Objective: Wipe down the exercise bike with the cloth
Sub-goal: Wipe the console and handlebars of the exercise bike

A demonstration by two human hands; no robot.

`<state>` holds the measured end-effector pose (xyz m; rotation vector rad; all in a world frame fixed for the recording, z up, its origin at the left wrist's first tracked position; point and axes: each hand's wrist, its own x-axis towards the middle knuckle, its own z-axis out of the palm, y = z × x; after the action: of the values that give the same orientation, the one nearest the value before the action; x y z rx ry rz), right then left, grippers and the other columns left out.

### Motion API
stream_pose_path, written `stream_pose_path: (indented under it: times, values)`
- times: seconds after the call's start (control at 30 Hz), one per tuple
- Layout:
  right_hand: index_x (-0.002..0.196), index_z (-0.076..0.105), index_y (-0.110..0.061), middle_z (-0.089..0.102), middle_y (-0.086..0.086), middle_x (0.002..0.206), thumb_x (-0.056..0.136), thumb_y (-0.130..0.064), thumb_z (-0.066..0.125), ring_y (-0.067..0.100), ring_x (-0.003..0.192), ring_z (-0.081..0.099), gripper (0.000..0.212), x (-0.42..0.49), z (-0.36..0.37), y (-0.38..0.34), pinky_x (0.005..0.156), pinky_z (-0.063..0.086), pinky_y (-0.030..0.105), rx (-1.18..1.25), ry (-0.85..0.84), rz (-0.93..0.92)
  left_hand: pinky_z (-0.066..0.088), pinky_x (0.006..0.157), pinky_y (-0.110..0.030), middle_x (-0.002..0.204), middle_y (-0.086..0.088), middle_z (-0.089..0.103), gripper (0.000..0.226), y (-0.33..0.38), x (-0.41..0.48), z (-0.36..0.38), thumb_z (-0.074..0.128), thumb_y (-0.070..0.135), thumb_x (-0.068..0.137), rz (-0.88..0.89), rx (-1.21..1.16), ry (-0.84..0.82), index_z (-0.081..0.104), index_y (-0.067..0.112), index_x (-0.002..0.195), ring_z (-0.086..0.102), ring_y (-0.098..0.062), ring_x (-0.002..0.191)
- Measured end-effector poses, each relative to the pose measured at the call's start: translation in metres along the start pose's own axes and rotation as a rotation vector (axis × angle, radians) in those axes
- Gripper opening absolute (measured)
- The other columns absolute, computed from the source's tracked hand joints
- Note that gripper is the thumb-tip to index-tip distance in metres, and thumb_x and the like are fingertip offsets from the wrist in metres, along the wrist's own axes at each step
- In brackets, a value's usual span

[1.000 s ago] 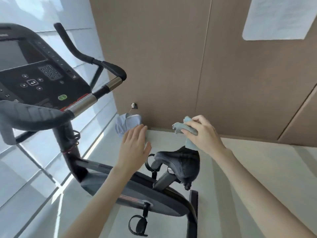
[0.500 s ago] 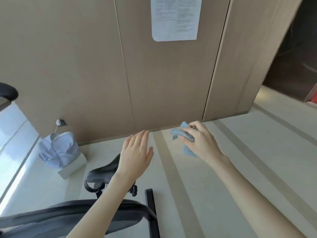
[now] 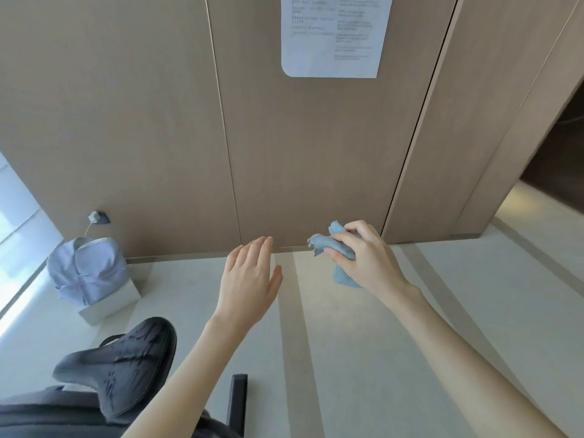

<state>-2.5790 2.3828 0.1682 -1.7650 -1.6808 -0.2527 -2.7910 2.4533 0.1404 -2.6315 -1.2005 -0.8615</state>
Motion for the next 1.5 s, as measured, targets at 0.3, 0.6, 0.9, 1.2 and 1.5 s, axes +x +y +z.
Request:
stream_pose_path:
  times: [0.3, 0.6, 0.9, 1.2, 1.5]
  values:
    - [0.096, 0.071, -0.011, 0.055, 0.002, 0.098, 0.083, -0.027, 0.069, 0.02, 0.091, 0.054, 0.02, 0.077, 0.043, 0.05, 0.065, 0.05, 0.037, 0.144, -0.053, -0.09, 0.045, 0.097, -0.045, 0.121, -0.015, 0.062, 0.045, -0.007, 0.064, 0.037, 0.067, 0.019, 0.084, -0.102, 0.106, 0.014, 0.057, -0.004, 0.122, 0.06, -0.032, 0.109]
    - [0.095, 0.07, -0.013, 0.054, 0.0, 0.096, 0.083, -0.029, 0.069, 0.019, 0.09, 0.053, 0.02, 0.214, 0.136, 0.084, 0.065, 0.05, 0.04, 0.232, -0.067, -0.237, 0.046, 0.095, -0.046, 0.118, -0.014, 0.063, 0.044, -0.075, 0.176, 0.103, 0.071, 0.016, 0.08, -0.154, 0.15, 0.103, 0.059, -0.002, 0.118, 0.061, -0.032, 0.107]
    - [0.098, 0.07, -0.014, 0.055, 0.001, 0.098, 0.083, -0.03, 0.069, 0.018, 0.091, 0.054, 0.022, 0.372, 0.229, 0.073, 0.065, 0.05, 0.034, 0.327, -0.107, -0.386, 0.044, 0.097, -0.046, 0.121, -0.014, 0.062, 0.043, -0.18, 0.282, 0.131, 0.067, 0.018, 0.084, -0.327, 0.258, 0.117, 0.058, -0.002, 0.121, 0.059, -0.032, 0.111]
    - [0.098, 0.071, -0.015, 0.057, 0.001, 0.099, 0.081, -0.029, 0.072, 0.019, 0.093, 0.054, 0.022, 0.467, 0.349, -0.002, 0.072, 0.051, 0.041, 0.607, -0.237, -0.544, 0.047, 0.094, -0.044, 0.12, -0.011, 0.062, 0.04, -0.281, 0.289, 0.124, 0.065, 0.02, 0.086, -0.577, 0.427, 0.112, 0.058, 0.001, 0.12, 0.059, -0.031, 0.111]
    - [0.1, 0.07, -0.016, 0.058, 0.004, 0.099, 0.082, -0.033, 0.07, 0.023, 0.091, 0.057, 0.025, 0.572, 0.466, -0.108, 0.07, 0.055, 0.043, 0.835, -0.378, -0.87, 0.044, 0.098, -0.042, 0.122, -0.011, 0.062, 0.05, -0.389, 0.313, 0.115, 0.035, 0.035, 0.093, -0.879, 0.697, 0.167, 0.057, 0.002, 0.124, 0.059, -0.029, 0.109]
